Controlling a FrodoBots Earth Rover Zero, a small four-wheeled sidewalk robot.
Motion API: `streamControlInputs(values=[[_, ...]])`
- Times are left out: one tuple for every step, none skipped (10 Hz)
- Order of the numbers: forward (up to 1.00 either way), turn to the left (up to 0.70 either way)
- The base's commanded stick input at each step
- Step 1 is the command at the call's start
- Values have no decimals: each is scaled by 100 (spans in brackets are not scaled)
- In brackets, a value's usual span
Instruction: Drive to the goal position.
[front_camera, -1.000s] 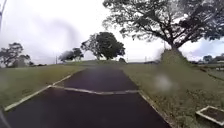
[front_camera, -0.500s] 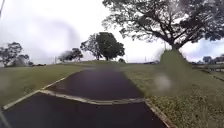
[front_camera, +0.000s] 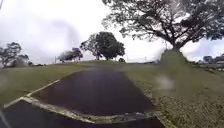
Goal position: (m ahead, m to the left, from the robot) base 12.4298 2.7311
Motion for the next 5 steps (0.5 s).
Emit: streamControlInputs(values=[[85, 0], [85, 0], [85, 0], [85, 0], [85, 0]])
